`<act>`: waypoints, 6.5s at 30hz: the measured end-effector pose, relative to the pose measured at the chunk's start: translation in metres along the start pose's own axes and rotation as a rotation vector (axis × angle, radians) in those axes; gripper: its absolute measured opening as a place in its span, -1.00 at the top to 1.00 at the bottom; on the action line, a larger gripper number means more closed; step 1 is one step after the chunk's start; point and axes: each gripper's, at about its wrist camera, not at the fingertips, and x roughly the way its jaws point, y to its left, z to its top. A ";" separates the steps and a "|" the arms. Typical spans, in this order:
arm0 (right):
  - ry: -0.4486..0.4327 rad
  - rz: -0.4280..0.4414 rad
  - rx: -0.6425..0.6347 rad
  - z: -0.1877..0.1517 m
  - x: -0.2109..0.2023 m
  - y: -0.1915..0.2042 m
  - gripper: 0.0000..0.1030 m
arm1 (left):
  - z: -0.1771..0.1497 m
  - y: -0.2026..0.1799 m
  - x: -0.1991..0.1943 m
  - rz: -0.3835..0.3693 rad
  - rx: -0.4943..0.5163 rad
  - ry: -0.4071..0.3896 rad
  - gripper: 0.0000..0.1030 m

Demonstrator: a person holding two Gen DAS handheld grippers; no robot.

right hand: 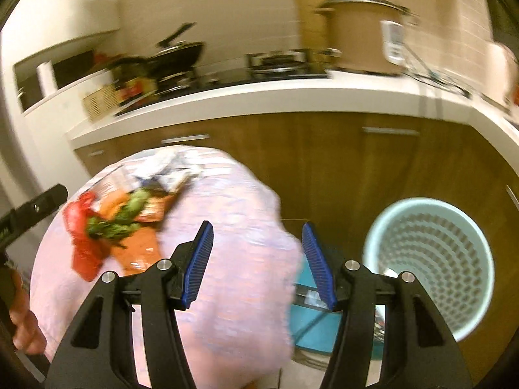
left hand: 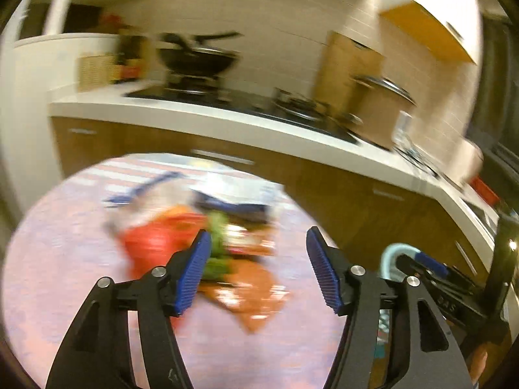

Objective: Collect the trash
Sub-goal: 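Grasp the red plastic bag with the left tool while the right tool grasps the orange snack packet, then carry the bag and packet to the wastebasket and release both, then move both open tools back over the table toward the vegetable scraps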

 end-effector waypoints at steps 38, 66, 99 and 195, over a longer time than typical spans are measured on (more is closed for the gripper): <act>0.240 0.158 -0.289 -0.032 0.116 0.144 -0.75 | -0.005 0.119 0.022 -0.096 -0.230 0.066 0.65; 0.170 0.148 -0.284 -0.028 0.054 0.112 0.36 | 0.003 0.085 -0.007 -0.145 -0.154 -0.003 0.65; -0.025 -0.273 0.168 -0.017 -0.056 -0.169 0.36 | -0.015 -0.217 0.070 -0.507 0.232 0.181 0.65; 0.006 0.070 -0.111 0.015 0.050 0.059 -0.22 | -0.044 0.026 0.105 -0.174 0.051 0.304 -0.07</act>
